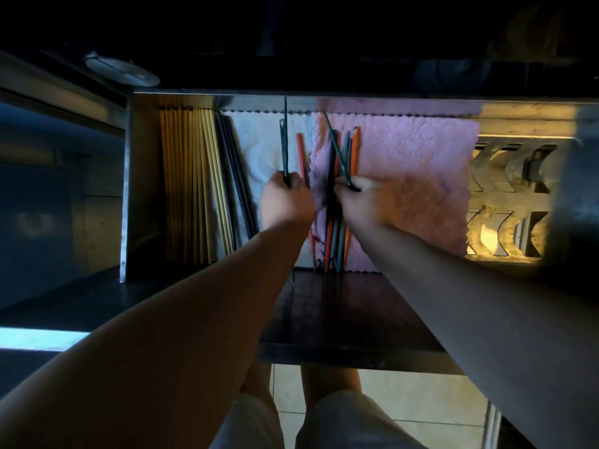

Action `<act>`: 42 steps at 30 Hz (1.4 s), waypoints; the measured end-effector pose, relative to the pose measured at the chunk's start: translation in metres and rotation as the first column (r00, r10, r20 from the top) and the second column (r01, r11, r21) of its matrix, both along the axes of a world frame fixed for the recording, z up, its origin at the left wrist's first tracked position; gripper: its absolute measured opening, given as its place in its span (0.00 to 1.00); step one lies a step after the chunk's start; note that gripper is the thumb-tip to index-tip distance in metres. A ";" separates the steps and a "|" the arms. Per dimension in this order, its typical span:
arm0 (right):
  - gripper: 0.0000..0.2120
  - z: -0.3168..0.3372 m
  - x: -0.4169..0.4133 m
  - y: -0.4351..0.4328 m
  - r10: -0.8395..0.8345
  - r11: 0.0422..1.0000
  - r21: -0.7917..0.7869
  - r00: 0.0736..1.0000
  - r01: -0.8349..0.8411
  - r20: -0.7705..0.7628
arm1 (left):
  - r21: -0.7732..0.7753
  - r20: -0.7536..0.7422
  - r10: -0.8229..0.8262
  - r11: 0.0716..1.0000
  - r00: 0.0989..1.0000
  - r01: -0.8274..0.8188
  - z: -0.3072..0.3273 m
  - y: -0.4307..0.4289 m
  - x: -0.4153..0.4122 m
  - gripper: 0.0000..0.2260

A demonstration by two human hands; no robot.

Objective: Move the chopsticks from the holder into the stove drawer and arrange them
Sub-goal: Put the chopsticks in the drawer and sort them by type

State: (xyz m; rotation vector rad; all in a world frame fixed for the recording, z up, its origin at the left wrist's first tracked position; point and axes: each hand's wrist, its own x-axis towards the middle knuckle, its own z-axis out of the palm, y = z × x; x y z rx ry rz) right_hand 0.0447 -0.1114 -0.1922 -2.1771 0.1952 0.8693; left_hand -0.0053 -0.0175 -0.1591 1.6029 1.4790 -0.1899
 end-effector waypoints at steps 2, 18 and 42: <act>0.11 -0.001 -0.001 0.008 0.060 0.996 -0.072 0.996 -0.055 0.069 | 0.000 0.002 0.009 1.000 1.000 -0.009 -0.001 0.005 -0.006 0.13; 0.17 0.003 0.002 0.039 0.320 0.881 -0.400 0.941 -0.254 0.108 | -0.105 0.041 0.078 0.992 0.996 -0.074 0.002 0.018 -0.023 0.11; 0.09 0.050 0.018 -0.028 0.139 0.969 -0.225 0.981 -0.107 0.133 | -0.119 -0.070 -0.291 0.952 0.954 0.282 -0.018 -0.036 0.003 0.12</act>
